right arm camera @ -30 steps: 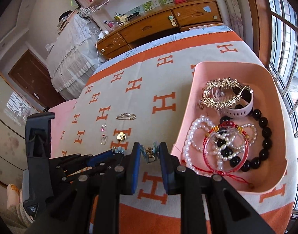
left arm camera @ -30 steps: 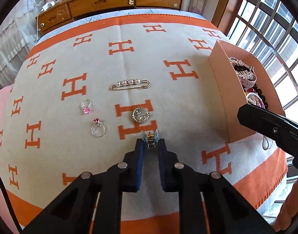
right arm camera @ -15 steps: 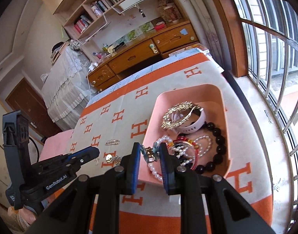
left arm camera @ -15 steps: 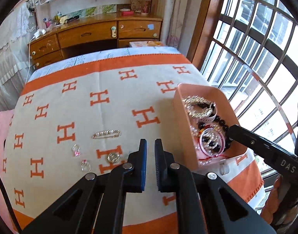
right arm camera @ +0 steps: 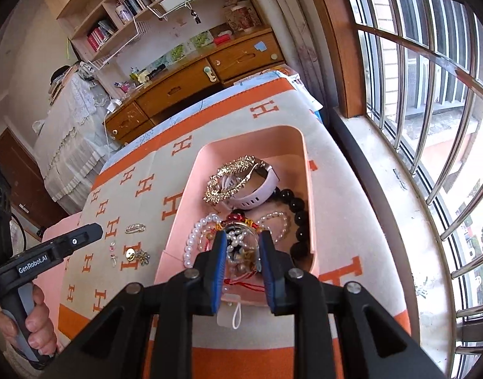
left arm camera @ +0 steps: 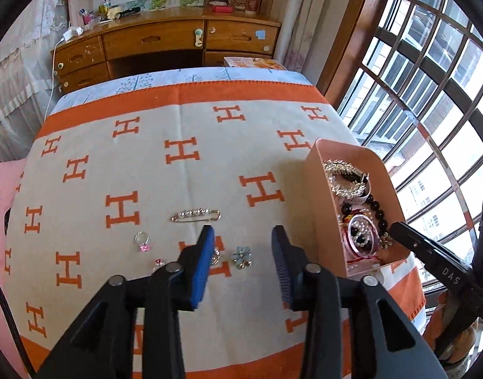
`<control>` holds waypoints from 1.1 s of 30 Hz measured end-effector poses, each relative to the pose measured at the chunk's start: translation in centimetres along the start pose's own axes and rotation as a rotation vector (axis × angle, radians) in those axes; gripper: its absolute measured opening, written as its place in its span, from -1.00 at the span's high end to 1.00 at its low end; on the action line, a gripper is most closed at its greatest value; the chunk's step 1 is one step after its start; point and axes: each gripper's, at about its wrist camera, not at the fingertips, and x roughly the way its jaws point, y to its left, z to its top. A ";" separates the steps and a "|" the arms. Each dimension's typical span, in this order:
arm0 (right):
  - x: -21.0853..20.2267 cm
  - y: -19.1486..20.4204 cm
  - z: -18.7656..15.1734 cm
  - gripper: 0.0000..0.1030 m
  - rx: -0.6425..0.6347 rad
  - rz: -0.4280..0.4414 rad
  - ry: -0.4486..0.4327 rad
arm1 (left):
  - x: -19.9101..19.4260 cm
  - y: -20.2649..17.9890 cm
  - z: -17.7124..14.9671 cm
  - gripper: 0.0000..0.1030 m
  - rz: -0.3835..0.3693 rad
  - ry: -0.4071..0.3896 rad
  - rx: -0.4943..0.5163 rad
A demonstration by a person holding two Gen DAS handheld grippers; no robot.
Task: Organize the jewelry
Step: 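Carry the blue flower brooch into the pink box and open the right gripper, then grasp the small gold flower brooch with the left gripper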
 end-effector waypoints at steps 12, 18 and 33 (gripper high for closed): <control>0.2 -0.8 -0.7 0.40 0.036 0.042 0.014 | 4.2 -3.6 -4.1 0.35 0.063 -0.032 0.410; 0.2 -0.9 -0.9 0.40 0.035 0.030 0.008 | 6.1 -3.3 -4.0 0.62 0.078 -0.013 0.414; -0.9 -1.0 -0.5 0.40 0.043 0.044 -0.053 | 3.1 -3.6 -2.2 0.67 -0.011 -0.078 0.330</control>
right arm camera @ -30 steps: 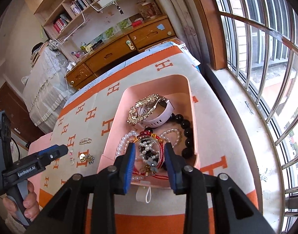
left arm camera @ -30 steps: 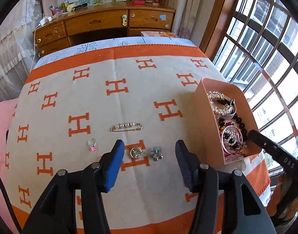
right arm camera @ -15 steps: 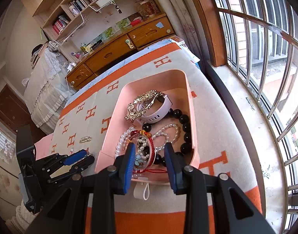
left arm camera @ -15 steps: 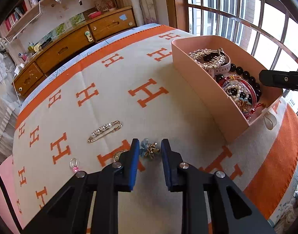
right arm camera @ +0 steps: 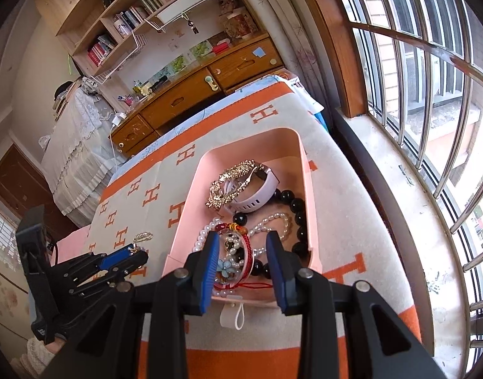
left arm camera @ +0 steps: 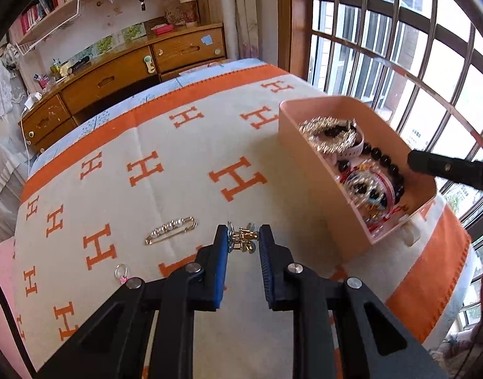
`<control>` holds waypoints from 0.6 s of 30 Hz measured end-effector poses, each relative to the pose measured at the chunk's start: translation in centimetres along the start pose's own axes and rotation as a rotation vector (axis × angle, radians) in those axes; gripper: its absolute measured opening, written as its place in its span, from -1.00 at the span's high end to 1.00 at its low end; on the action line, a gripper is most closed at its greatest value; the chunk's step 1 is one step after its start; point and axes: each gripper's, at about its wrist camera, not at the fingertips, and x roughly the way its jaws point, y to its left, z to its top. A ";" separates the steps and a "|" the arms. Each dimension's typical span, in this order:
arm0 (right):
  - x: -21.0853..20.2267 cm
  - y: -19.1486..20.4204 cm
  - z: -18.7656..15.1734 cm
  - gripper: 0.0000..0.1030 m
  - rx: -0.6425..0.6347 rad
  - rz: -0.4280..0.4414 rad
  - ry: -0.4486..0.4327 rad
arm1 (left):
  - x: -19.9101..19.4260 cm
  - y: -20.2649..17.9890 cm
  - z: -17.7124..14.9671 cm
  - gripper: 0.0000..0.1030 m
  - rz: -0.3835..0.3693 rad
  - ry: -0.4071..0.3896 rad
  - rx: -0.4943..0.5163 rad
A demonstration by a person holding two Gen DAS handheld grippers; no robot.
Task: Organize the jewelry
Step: 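Grasp the small gold flower brooch with the left gripper, then lower the gold brooch into the pink box and open the left gripper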
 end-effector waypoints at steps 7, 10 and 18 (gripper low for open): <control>-1.0 0.4 -0.6 0.40 -0.035 -0.029 -0.054 | -3.6 -3.2 4.1 0.67 -0.144 -0.125 0.016; -1.4 0.0 -0.8 0.40 -0.030 -0.063 -0.082 | -3.1 -5.3 5.5 0.66 -0.199 -0.134 0.041; -2.3 -1.4 -1.0 0.39 0.002 -0.110 -0.129 | 1.9 -9.0 7.2 0.66 -0.312 -0.040 0.025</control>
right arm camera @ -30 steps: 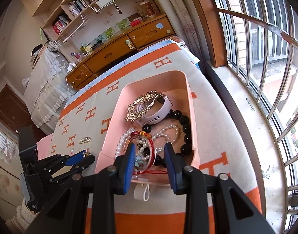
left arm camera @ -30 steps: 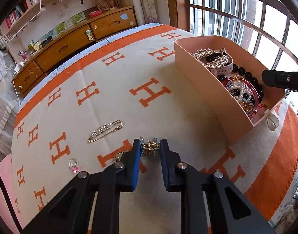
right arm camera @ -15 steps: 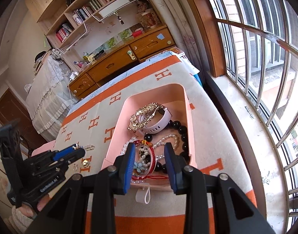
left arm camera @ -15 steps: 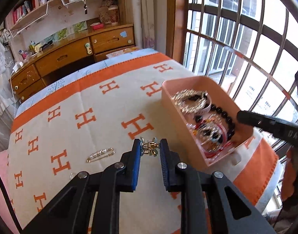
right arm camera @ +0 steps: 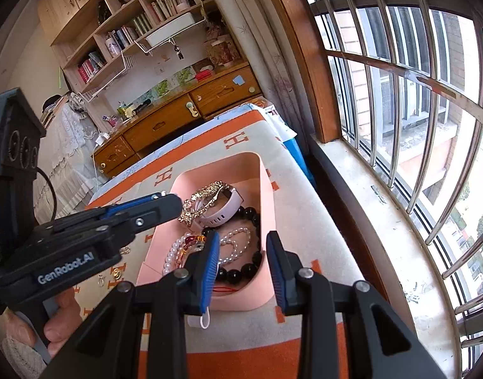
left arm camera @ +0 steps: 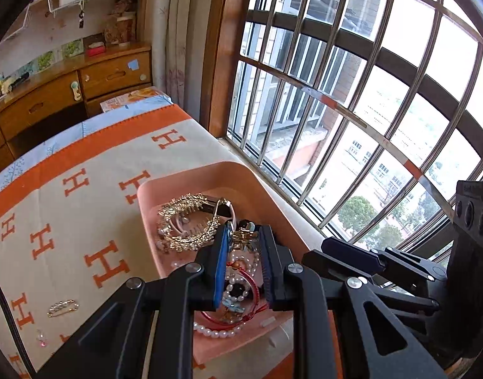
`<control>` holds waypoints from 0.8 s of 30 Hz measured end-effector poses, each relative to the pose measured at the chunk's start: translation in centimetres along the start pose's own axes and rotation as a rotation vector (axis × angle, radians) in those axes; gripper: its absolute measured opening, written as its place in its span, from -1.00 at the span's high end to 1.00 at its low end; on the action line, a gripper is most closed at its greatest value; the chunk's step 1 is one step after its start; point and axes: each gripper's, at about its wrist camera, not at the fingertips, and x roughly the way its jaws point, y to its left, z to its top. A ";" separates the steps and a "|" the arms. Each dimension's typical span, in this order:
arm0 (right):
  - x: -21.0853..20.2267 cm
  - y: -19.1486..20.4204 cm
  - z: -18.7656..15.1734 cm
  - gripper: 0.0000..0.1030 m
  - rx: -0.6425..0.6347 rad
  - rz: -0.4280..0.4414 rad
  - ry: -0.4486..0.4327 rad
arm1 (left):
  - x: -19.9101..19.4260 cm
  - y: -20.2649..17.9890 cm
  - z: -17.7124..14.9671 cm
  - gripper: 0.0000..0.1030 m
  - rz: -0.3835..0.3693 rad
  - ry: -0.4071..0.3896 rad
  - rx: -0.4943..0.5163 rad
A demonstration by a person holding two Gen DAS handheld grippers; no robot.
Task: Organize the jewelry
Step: 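Lower the gold brooch into the pink box and open the left gripper, then move the right gripper to the round gold brooch and grasp it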
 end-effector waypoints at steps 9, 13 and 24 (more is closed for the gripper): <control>0.1 0.1 -0.4 0.39 -0.005 -0.001 -0.002 | -0.3 0.6 -0.8 -0.40 0.027 -0.004 -0.070; 0.2 0.7 -0.5 0.39 -0.020 0.005 0.003 | -1.9 1.2 -1.7 -0.42 0.077 -0.014 -0.092; -1.5 4.2 -1.3 0.40 -0.104 0.038 -0.024 | -8.8 6.0 -6.9 -0.59 0.270 -0.077 -0.214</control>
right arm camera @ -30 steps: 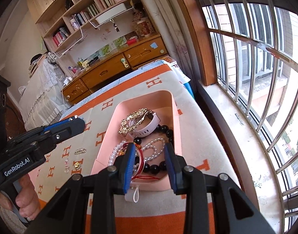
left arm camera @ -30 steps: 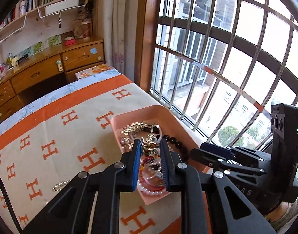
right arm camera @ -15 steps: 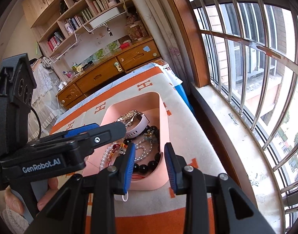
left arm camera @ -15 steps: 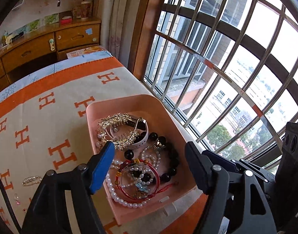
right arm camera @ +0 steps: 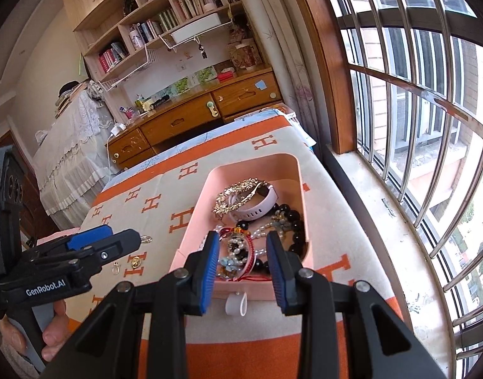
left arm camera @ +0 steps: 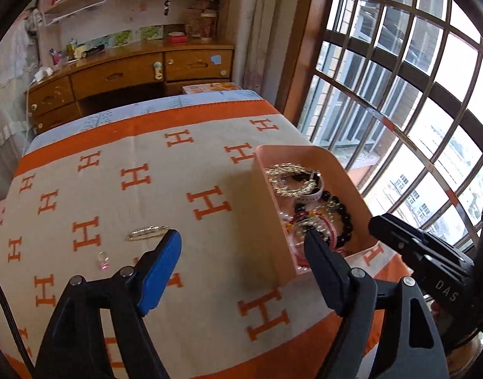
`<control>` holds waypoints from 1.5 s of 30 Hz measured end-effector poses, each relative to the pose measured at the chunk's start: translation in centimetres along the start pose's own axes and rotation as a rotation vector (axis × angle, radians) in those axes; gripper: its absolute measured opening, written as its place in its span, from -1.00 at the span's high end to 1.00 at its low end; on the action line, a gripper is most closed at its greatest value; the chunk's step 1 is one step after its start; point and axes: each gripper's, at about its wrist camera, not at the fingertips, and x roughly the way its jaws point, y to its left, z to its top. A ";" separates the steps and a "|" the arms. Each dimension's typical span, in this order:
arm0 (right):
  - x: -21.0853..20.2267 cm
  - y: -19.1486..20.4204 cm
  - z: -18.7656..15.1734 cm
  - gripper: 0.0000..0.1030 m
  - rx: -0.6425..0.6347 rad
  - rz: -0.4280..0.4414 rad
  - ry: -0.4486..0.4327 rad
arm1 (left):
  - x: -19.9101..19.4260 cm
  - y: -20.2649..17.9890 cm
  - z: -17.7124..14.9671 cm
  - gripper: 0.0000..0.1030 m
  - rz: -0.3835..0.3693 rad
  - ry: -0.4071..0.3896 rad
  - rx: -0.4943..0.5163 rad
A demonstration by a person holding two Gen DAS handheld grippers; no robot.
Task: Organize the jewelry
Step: 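Move the right gripper to the round gold brooch and grasp it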
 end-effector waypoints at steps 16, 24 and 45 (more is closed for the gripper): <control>5.0 13.1 -2.4 0.40 -0.319 0.136 0.160 | -1.8 13.1 -5.8 -0.60 0.246 0.008 -0.201; 11.6 16.1 -3.3 0.40 -0.383 0.184 0.304 | -0.6 14.5 -5.9 -0.60 0.225 0.033 -0.200; 13.6 15.0 -3.5 0.63 -0.404 0.118 0.251 | 3.4 12.8 -5.5 -0.32 0.117 0.130 -0.137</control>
